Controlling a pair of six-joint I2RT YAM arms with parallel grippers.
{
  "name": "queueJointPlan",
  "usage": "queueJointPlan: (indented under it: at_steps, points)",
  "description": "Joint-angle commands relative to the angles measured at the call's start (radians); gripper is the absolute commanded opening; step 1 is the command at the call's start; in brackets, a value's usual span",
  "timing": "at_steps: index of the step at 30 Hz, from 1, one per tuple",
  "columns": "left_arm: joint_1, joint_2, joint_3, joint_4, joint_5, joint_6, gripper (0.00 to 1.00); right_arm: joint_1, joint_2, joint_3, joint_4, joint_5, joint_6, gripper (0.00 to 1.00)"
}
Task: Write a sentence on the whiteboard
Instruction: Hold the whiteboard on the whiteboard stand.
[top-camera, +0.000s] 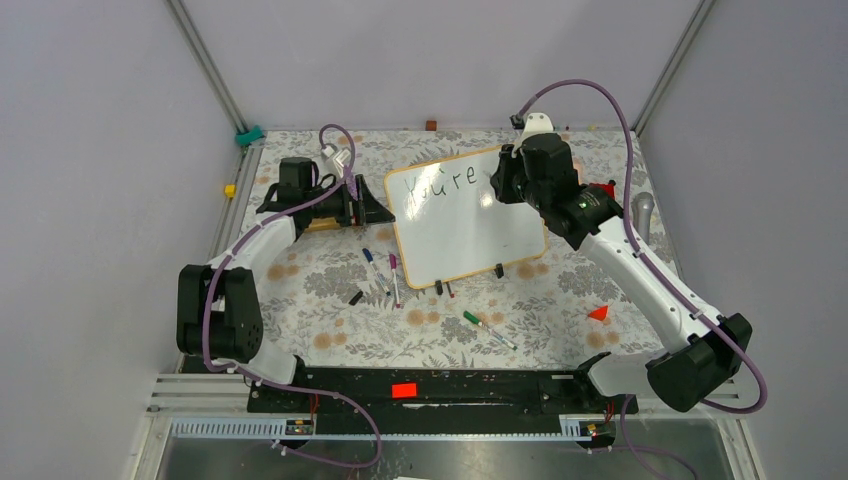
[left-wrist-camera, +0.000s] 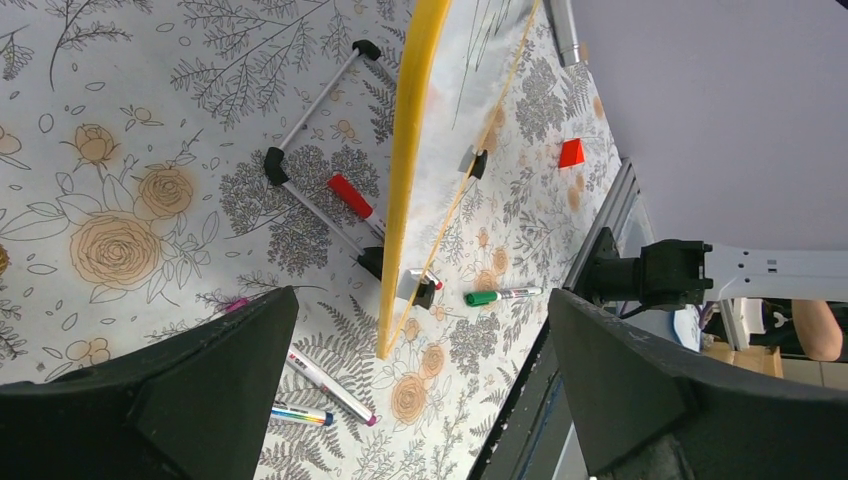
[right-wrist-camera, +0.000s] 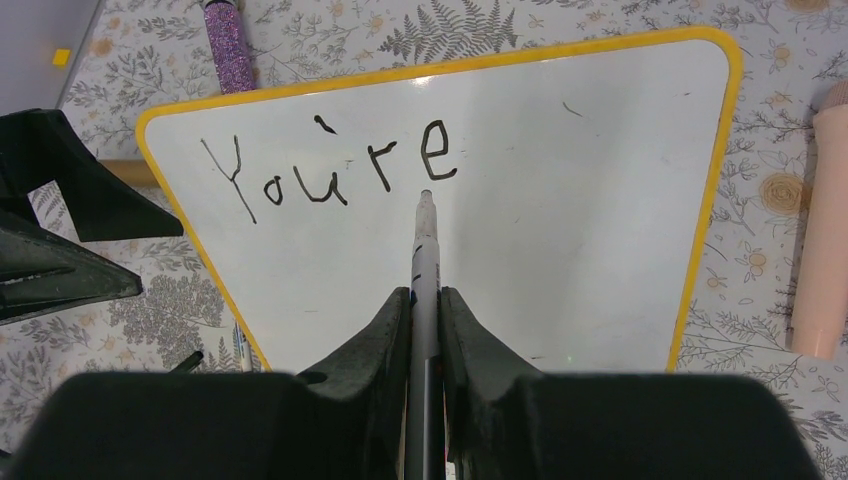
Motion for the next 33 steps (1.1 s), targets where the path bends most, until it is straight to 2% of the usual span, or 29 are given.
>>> queueJointPlan:
  at_steps: [1,7,11,14,16,20,21,25,28,33]
  points:
    - [0.001,-0.03,0.039,0.055,0.036,-0.033,0.99,-0.004,-0.024,0.016,0.047,-0.024,-0.004,0.0]
    - [0.0,-0.037,0.047,0.02,0.028,-0.031,0.99,-0.004,-0.028,-0.005,0.05,-0.027,-0.009,0.0]
    - [-0.005,-0.038,0.018,0.12,0.022,-0.096,0.99,-0.003,-0.03,-0.012,0.054,-0.025,-0.016,0.0]
    - [-0.008,-0.044,-0.019,0.27,0.049,-0.201,0.99,-0.004,-0.035,-0.003,0.035,-0.032,-0.005,0.0]
    - [-0.011,-0.061,-0.058,0.338,0.028,-0.218,0.99,-0.004,-0.042,-0.019,0.037,-0.041,-0.005,0.0]
    - [-0.008,-0.08,-0.197,0.641,0.02,-0.271,0.96,-0.005,-0.063,-0.091,0.078,-0.033,-0.011,0.0]
    - [-0.004,-0.07,-0.201,0.666,0.008,-0.312,0.96,-0.005,-0.061,-0.089,0.068,-0.024,-0.013,0.0]
    - [0.0,-0.028,-0.148,0.568,0.034,-0.266,0.99,-0.003,-0.03,-0.052,0.055,-0.012,-0.031,0.0]
    - [0.006,-0.05,-0.19,0.643,0.0,-0.248,0.94,-0.004,0.012,0.01,0.023,0.0,-0.051,0.0]
    - [0.032,0.015,-0.198,0.731,0.005,-0.308,0.93,-0.003,0.032,0.064,0.005,0.027,-0.05,0.0]
